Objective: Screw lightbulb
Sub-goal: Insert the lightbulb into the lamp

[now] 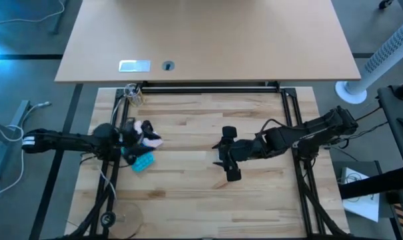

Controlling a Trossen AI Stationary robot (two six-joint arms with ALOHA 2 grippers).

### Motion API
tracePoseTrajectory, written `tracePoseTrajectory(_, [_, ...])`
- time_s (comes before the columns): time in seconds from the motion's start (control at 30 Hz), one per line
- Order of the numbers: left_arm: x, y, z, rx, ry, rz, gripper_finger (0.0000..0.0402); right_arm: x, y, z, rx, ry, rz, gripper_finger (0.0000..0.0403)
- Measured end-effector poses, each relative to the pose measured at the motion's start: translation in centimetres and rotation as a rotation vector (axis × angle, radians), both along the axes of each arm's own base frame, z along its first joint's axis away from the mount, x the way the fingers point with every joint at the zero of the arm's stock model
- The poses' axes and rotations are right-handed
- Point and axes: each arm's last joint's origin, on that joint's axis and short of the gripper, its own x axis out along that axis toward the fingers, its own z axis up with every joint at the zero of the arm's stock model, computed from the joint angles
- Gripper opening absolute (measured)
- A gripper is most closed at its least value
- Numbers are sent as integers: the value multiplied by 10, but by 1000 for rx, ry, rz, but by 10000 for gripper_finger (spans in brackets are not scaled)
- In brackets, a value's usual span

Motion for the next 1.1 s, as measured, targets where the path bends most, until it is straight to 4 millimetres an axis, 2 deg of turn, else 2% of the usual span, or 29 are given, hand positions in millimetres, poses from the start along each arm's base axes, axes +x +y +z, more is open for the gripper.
tracePoseTrajectory(0.17, [-7,-3,15,43,-179,-63,243,2,-5,0,-3,-2,-9,237])
tracePoseTrajectory(0.43, [-1,-1,12,41,-161,-31,243,1,-5,0,-15,6,0,232])
tracePoseTrajectory(0.57, [3,-1,29,11,-204,-65,243,-1,-8,-3,-29,44,-7,241])
tracePoseTrajectory(0.83, [31,-3,64,179,-215,-160,243,-11,-8,1,26,130,-72,276])
tracePoseTrajectory(1.0, [49,-1,70,195,-177,-85,243,-19,-3,-19,78,241,-150,306])
tracePoseTrajectory(1.1, [61,1,67,168,-68,-43,243,-22,3,-35,107,284,-186,324])
